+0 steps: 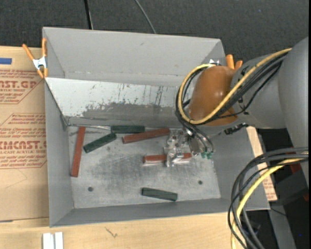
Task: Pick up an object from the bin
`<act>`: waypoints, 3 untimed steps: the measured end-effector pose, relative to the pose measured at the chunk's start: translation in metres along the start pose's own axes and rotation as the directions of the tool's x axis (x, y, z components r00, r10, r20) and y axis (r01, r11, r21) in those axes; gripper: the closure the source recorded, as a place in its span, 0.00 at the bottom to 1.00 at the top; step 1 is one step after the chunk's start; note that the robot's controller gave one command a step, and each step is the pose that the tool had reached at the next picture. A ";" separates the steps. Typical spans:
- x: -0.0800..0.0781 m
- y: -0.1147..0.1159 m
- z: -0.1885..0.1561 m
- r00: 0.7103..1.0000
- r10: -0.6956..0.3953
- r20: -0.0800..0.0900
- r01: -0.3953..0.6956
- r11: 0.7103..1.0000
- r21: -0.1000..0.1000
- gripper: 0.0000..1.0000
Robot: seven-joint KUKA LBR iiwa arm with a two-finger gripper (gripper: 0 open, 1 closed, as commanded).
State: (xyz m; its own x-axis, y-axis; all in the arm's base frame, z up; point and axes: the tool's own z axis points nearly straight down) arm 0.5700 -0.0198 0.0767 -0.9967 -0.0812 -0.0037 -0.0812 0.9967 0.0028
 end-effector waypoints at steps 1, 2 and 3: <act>0.000 0.000 0.000 1.000 0.000 -0.001 0.000 1.000 0.000 1.00; 0.000 0.001 -0.003 1.000 0.000 -0.001 0.000 1.000 0.000 1.00; 0.001 0.000 -0.007 1.000 0.000 0.000 0.000 1.000 0.002 1.00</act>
Offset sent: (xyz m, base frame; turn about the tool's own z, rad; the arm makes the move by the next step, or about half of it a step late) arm 0.0001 0.0001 0.0183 0.0000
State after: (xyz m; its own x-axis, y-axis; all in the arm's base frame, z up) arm 0.5694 -0.0197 0.0841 -0.9967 -0.0814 -0.0039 -0.0814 0.9967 0.0008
